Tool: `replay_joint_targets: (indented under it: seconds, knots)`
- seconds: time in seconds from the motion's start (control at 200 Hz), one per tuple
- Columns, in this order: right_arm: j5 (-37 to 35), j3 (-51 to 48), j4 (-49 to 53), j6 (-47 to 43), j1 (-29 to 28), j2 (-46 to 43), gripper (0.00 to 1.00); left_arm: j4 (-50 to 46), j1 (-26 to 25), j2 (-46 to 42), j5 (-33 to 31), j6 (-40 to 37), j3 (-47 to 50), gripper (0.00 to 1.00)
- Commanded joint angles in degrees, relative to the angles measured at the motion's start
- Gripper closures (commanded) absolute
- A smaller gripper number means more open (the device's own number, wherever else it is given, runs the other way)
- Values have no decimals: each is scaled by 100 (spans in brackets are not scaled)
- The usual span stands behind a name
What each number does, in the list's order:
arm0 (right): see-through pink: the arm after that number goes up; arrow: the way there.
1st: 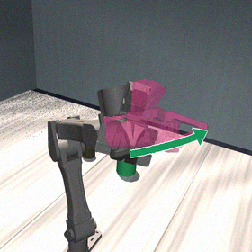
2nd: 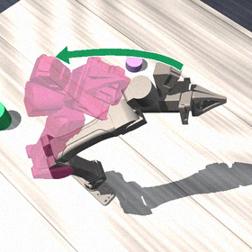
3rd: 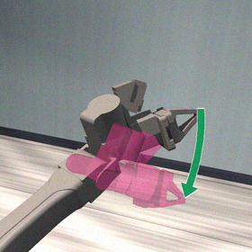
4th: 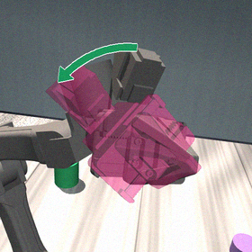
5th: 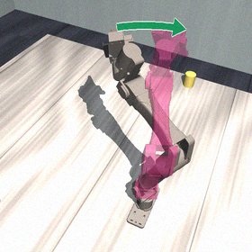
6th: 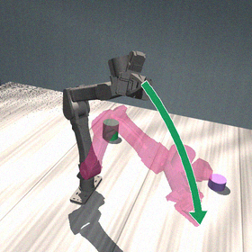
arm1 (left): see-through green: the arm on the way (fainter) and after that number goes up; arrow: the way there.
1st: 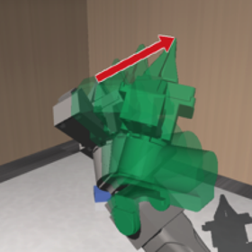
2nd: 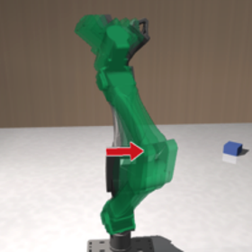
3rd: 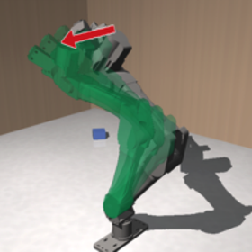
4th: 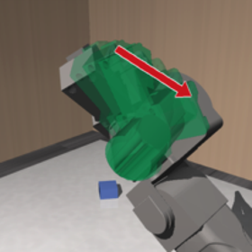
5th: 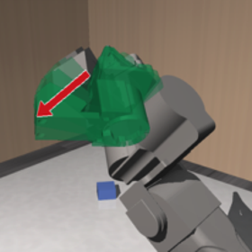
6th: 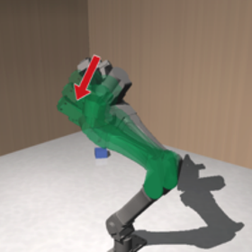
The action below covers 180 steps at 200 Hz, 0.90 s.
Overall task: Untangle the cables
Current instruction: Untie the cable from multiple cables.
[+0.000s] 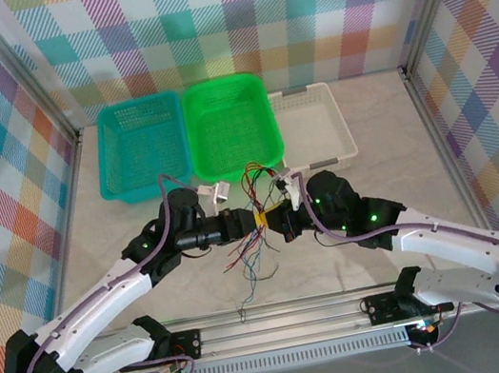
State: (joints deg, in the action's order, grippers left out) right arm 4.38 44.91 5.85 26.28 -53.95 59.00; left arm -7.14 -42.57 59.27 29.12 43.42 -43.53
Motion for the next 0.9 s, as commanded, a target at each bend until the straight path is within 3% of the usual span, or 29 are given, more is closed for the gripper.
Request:
replay_joint_targets:
  seconds: [0.0, 0.185, 0.415, 0.545, 0.895]
  knots:
    - [71, 453, -631, -27, -10, 14, 100, -129, -105, 94, 344, -296, 63, 76]
    - [15, 440, -690, 41, -10, 7, 100, 18, -107, 183, 368, -299, 71, 100]
    - [-539, 314, -211, 69, 72, -365, 100, -646, -112, -58, -267, -575, -5, 100]
    - [-793, 81, 324, 340, 502, -801, 100, -1343, 38, -187, -631, -693, -90, 100]
    - [-2, -258, 1338, 729, 1957, -1520, 100, -2083, 1284, -394, -401, -651, -261, 100]
